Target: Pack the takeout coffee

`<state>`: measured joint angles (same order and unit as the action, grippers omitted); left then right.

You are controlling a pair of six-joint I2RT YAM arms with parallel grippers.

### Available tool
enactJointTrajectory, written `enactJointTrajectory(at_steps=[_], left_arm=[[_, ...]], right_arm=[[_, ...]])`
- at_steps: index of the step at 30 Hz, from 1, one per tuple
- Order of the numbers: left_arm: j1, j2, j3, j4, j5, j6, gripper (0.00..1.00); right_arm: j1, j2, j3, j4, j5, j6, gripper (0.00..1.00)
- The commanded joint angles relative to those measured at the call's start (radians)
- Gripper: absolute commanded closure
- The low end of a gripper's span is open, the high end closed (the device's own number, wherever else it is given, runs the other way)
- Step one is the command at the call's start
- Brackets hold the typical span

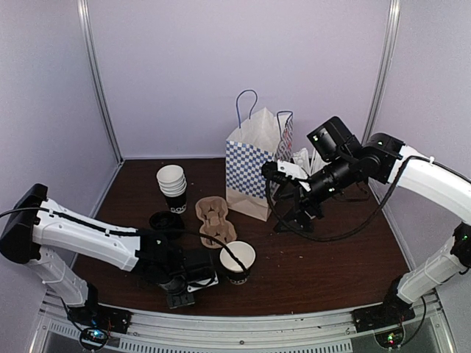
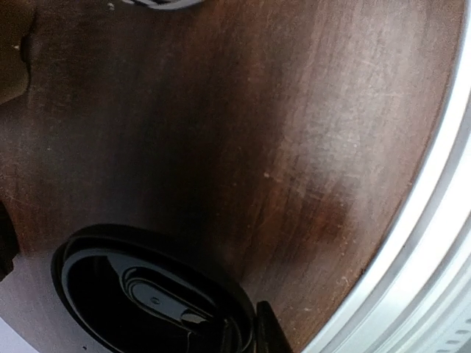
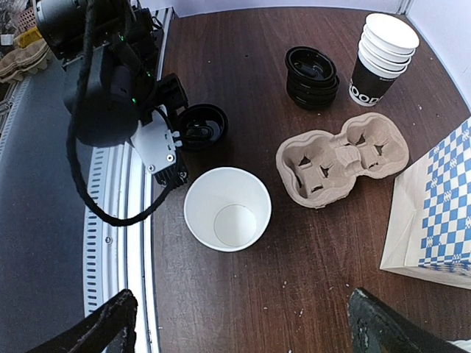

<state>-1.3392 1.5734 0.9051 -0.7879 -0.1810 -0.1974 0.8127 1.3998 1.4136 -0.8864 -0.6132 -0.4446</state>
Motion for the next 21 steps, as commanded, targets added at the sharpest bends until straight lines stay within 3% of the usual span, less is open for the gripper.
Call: enactJointTrajectory(at_steps=[1,7,10,12,17,21], left_arm=[[-0.006,-0.132,0.041,-0.075,0.006,-0.007,0.89],[-0.004,-0.321,0.225,-0.178,-0.027,-0.030,0.88],[-0.001,-0.392,0.321,-0.093,-0.074,-0.013,0.88],[0.008,-0.453,0.332,0.049,-0.090,0.000,0.88],[0.136,-0.583,0.263,0.417,0.117,-0.017,0.85],[0.246,-0.585,0.255,0.529,0.342,-0.081,0.84]], right_arm=[[-0.002,0.010,-0.002,0.007,-0.009,0.007,0.01],[-0.007,0.018,0.037,-0.005,-0.018,0.021,0.01],[-0.021,0.036,0.097,0.009,-0.050,0.080,0.00],[-0.027,0.062,0.154,0.041,-0.102,0.169,0.00],[-0.027,0.167,0.295,0.135,-0.255,0.381,0.00],[-0.026,0.218,0.323,0.241,-0.313,0.539,0.00]])
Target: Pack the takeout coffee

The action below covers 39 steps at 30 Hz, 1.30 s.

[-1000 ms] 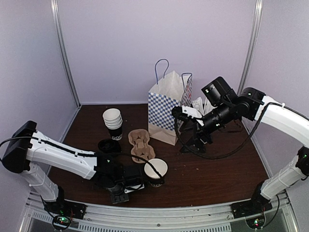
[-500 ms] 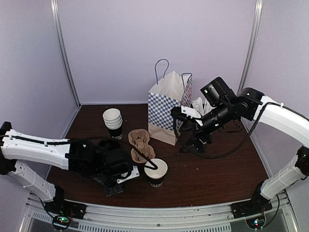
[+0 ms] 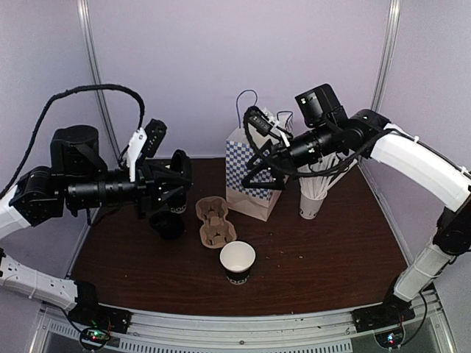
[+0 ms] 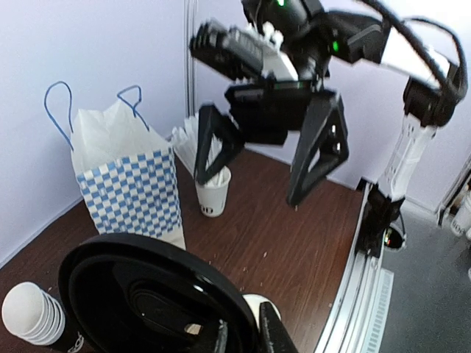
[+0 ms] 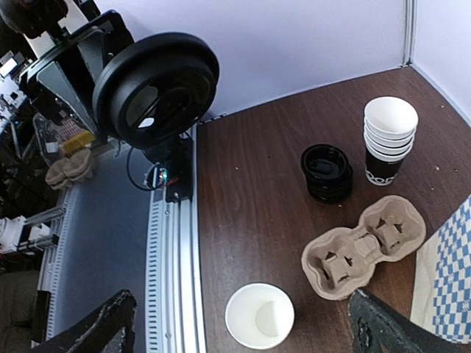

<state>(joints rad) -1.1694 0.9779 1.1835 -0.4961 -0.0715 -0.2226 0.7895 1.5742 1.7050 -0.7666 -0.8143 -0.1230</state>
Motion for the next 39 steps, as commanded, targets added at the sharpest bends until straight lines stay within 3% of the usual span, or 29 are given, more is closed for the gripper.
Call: enactJointTrajectory(at_steps=[1,12,23,28,39], left_arm=[[0.081,0.019,-0.019,0.247,0.260,-0.059,0.84],[0.086,0.064,-0.069,0.366,0.316,-0.093,0.88],[0.092,0.060,-0.084,0.413,0.302,-0.092,0.89],[0.101,0.058,-0.078,0.433,0.306,-0.079,0.89],[0.101,0.051,-0.095,0.490,0.320,-0.096,0.89]], right_arm=[[-0.004,0.053,0.033,0.154,-0.140,0.263,0.00],[0.003,0.086,-0.075,0.623,-0.308,0.746,0.00],[0.031,0.085,-0.149,0.841,-0.358,0.921,0.01],[0.050,0.089,-0.189,1.082,-0.394,1.101,0.02],[0.070,0.100,-0.197,1.108,-0.399,1.122,0.05]])
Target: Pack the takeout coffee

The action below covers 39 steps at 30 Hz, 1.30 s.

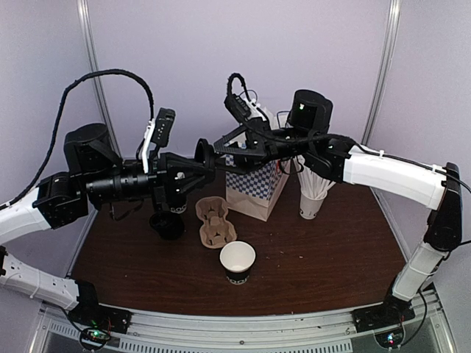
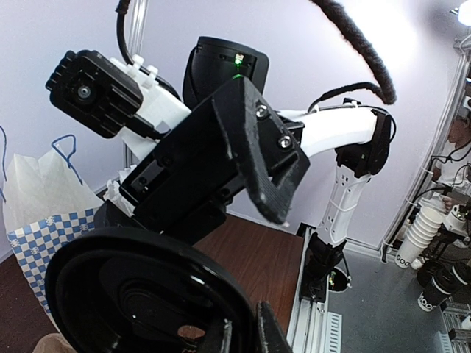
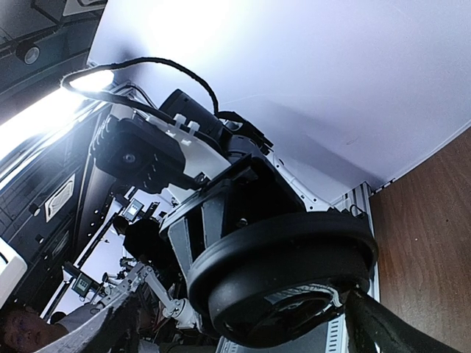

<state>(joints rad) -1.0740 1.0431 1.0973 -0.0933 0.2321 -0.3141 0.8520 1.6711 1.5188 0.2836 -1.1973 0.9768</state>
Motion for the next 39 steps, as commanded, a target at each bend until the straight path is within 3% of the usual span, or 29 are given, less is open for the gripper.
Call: enactJointTrajectory(at_steps=[1,20,26,35,39], left_arm=[[0.005,-0.013,-0.010,0.087,0.020,-0.006,0.89],[0.005,-0.002,0.001,0.124,0.043,-0.007,0.89],[0.005,-0.005,-0.007,0.131,0.045,-0.012,0.89],[0.005,-0.008,-0.020,0.140,0.050,-0.023,0.90],[0.005,-0.002,-0.019,0.141,0.051,-0.021,0.90]], right_arm=[[0.007,0.004,-0.011,0.057,-0.015,0.021,0.05],[0.035,0.024,-0.022,0.012,-0.005,-0.005,0.03],[0.035,0.028,-0.030,0.063,-0.007,0.032,0.13],[0.028,0.030,-0.028,0.162,-0.010,0.113,0.12],[0.026,0.036,-0.030,0.162,-0.005,0.112,0.16]])
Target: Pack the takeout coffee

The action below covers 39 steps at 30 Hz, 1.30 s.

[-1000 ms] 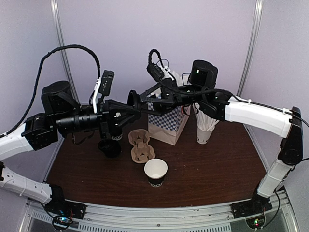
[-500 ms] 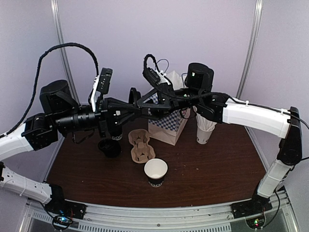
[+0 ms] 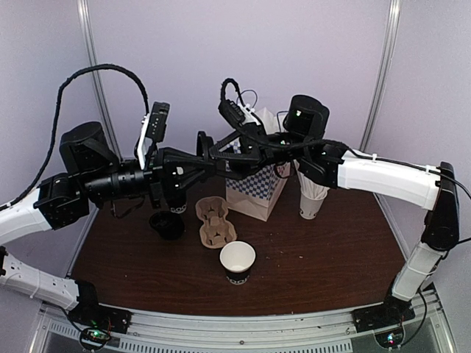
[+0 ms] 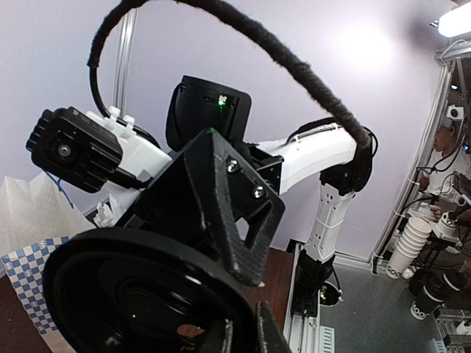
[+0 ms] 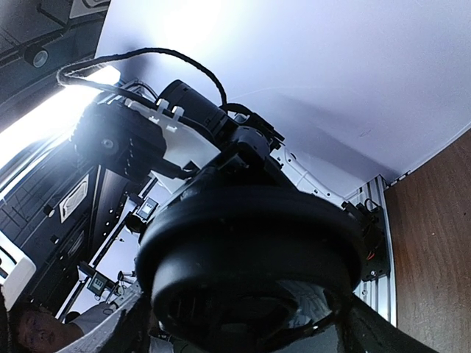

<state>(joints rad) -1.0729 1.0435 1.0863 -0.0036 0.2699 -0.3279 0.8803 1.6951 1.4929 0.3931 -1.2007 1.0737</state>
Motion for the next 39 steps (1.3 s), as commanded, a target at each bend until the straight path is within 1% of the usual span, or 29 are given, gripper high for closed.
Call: enactJointTrajectory(at_steps=[1,4,7,9,10,11,13,14,16,18,19,21,22,24,25,28,32,36,39], left_arm=[[0.004,-0.002,-0.007,0.050,0.013,-0.006,0.90],[0.004,-0.005,-0.009,0.048,0.006,-0.002,0.90],[0.005,-0.007,-0.009,0.045,0.004,-0.002,0.90],[0.004,-0.006,-0.010,0.040,0.003,-0.003,0.89],[0.004,-0.004,-0.010,0.036,0.002,-0.003,0.88],[0.004,-0.002,-0.007,0.029,-0.003,-0.006,0.82],[0.004,0.000,-0.001,0.009,-0.031,-0.013,0.64],[0.004,-0.002,0.003,-0.033,-0.044,-0.014,0.57],[0.004,-0.018,0.012,-0.093,-0.074,-0.009,0.49],[0.005,-0.041,0.026,-0.180,-0.104,0.002,0.44],[0.004,-0.055,0.034,-0.227,-0.121,0.008,0.41],[0.005,-0.089,0.050,-0.342,-0.171,0.022,0.37],[0.004,-0.109,0.056,-0.392,-0.203,0.028,0.35],[0.004,-0.151,0.060,-0.474,-0.295,0.040,0.32],[0.004,-0.170,0.060,-0.505,-0.345,0.046,0.30],[0.006,-0.218,0.049,-0.562,-0.471,0.075,0.25],[0.005,-0.253,0.015,-0.587,-0.566,0.099,0.24],[0.005,-0.276,-0.049,-0.556,-0.602,0.084,0.24],[0.006,-0.276,-0.081,-0.550,-0.613,0.065,0.24]], right_arm=[[-0.002,0.012,-0.006,0.053,-0.001,0.013,0.18],[-0.001,0.007,-0.016,0.054,0.001,0.012,0.21],[-0.002,0.002,-0.019,0.056,-0.001,0.004,0.27],[-0.003,0.000,-0.016,0.049,0.000,-0.002,0.27],[-0.005,0.001,-0.015,0.040,-0.001,-0.010,0.28],[-0.007,0.000,-0.008,0.013,-0.001,-0.027,0.28],[-0.021,-0.003,0.005,-0.071,-0.001,-0.091,0.29],[-0.030,-0.008,0.007,-0.115,0.001,-0.131,0.29],[-0.054,-0.020,0.009,-0.226,0.008,-0.230,0.29],[-0.082,-0.033,0.018,-0.406,0.032,-0.390,0.29],[-0.094,-0.042,0.031,-0.519,0.054,-0.494,0.29],[-0.104,-0.058,0.083,-0.800,0.146,-0.769,0.29],[-0.102,-0.062,0.107,-0.923,0.209,-0.931,0.28],[-0.094,-0.069,0.137,-1.093,0.314,-1.118,0.26],[-0.091,-0.077,0.143,-1.166,0.361,-1.180,0.26],[-0.080,-0.081,0.159,-1.297,0.476,-1.322,0.26],[-0.020,-0.035,0.226,-1.489,0.616,-1.462,0.26],[0.078,0.034,0.290,-1.640,0.794,-1.550,0.28],[0.142,0.088,0.321,-1.700,0.922,-1.566,0.30]])
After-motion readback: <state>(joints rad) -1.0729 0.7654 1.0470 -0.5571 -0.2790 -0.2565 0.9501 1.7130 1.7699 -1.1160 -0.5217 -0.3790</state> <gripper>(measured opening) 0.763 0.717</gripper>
